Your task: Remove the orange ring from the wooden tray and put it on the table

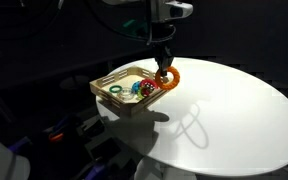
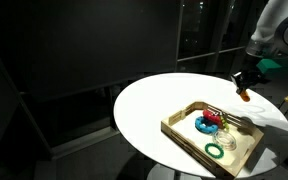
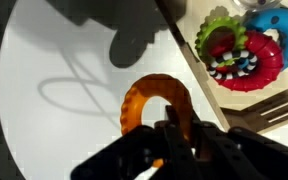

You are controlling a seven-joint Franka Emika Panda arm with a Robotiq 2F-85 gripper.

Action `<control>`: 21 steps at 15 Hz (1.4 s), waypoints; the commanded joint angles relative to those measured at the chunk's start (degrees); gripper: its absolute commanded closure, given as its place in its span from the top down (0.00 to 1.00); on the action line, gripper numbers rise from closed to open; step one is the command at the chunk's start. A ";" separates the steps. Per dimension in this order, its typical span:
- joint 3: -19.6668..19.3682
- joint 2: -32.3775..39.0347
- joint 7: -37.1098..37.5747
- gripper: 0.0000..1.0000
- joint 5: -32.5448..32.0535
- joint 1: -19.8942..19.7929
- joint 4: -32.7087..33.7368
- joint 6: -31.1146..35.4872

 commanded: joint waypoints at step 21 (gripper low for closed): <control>-8.17 13.94 0.38 0.67 -0.74 -0.01 1.63 5.90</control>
